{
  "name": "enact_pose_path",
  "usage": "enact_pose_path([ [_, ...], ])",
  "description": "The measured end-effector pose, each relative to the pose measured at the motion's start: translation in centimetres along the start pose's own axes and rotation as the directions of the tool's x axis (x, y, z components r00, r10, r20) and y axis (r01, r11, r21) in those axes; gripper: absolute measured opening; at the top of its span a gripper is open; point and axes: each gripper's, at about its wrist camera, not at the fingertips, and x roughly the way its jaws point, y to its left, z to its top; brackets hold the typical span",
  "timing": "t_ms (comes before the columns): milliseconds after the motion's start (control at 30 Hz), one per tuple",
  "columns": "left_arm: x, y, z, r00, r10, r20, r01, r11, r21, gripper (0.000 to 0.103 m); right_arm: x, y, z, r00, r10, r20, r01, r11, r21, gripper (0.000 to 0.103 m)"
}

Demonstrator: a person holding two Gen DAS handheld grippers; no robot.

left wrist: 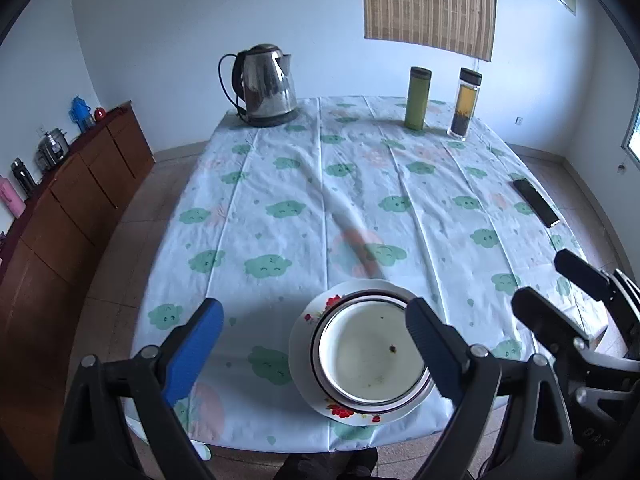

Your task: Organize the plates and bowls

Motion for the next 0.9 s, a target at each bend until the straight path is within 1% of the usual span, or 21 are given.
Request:
enact_pose_path([
  [167, -0.8, 0.1, -0.2, 0.999, 0.009, 0.031, -0.008, 1.0, -0.008, 0.094, -1.3, 0.3, -0.1, 0.999, -0.005, 0.035, 0.005, 1.0, -0.012, 0.073],
  [300, -1.3, 0.1, -0.4, 0.999, 0.01, 0.038, -0.009, 1.0, -0.009, 0.094, -1.9, 0.5, -0.1, 0.999, -0.008, 0.05, 0.009, 1.0, -0.014, 0.073],
  [633, -1.7, 0.4, -0.4, 0.999, 0.009, 0.046, -0.009, 1.0, -0.013, 0.094, -2.2, 0.8, -0.1, 0.998, -0.013, 0.057, 0.014, 1.0, -0.017, 0.073],
  [900, -2.4, 0.8, 0.1, 0.998, 0.019, 0.065, -0.018, 1.0, -0.012, 0.094, -2.9, 0.8, 0.3, 0.996, -0.026, 0.081, 0.027, 1.0, -0.016, 0.073],
])
